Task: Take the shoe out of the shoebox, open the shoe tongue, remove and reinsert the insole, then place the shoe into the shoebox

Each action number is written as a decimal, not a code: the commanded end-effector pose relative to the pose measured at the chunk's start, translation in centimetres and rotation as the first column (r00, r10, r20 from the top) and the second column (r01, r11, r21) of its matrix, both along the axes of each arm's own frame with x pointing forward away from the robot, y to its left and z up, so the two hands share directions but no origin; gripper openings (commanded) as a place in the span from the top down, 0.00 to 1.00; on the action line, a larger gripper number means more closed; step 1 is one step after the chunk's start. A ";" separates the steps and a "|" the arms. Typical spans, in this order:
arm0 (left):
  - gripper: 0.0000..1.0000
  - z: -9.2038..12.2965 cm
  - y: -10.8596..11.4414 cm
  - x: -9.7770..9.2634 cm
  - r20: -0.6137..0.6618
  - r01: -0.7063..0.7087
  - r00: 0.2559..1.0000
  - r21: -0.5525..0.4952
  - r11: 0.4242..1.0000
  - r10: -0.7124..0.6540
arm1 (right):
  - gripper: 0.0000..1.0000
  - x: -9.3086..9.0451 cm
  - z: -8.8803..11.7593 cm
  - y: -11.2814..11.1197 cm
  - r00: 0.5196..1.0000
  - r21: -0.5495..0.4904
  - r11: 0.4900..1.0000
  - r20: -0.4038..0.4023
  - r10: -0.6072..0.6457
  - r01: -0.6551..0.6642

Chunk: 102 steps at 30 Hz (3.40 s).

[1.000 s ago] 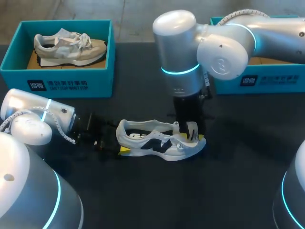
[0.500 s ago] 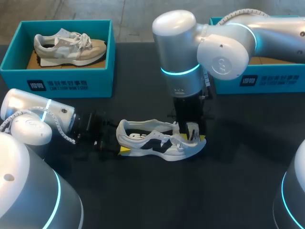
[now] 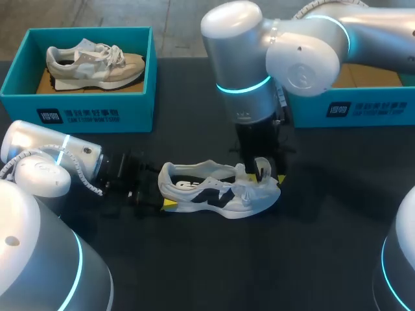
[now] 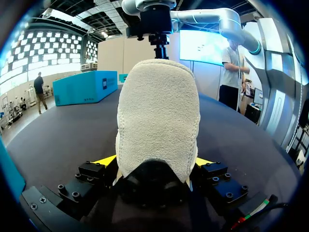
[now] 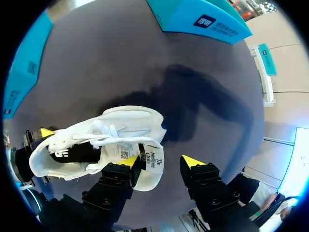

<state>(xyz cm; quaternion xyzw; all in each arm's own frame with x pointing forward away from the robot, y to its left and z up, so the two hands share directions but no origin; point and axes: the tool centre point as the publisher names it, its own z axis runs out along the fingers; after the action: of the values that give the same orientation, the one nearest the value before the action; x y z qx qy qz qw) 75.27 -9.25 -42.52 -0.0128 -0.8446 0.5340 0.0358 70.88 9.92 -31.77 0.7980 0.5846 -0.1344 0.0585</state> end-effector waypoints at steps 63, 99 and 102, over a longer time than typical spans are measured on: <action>1.00 -0.5 -0.3 0.3 0.000 0.000 1.000 0.003 1.000 0.000 | 0.00 2.5 8.1 12.0 0.109 0.168 0.065 0.269 0.957 -0.984; 1.00 -0.5 -0.3 0.3 0.000 0.000 1.000 0.003 1.000 0.000 | 1.00 1.8 5.2 11.8 0.009 0.094 -0.016 0.252 0.968 -0.995; 1.00 -0.5 -0.3 0.3 0.000 0.000 1.000 0.003 1.000 0.000 | 1.00 1.8 5.2 11.8 0.009 0.094 -0.016 0.252 0.968 -0.995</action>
<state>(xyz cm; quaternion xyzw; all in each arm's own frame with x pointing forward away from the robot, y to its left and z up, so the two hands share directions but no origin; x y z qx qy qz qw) 75.27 -9.25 -42.53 -0.0127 -0.8447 0.5340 0.0358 72.67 21.73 -26.46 0.1626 0.9822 0.0636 0.0697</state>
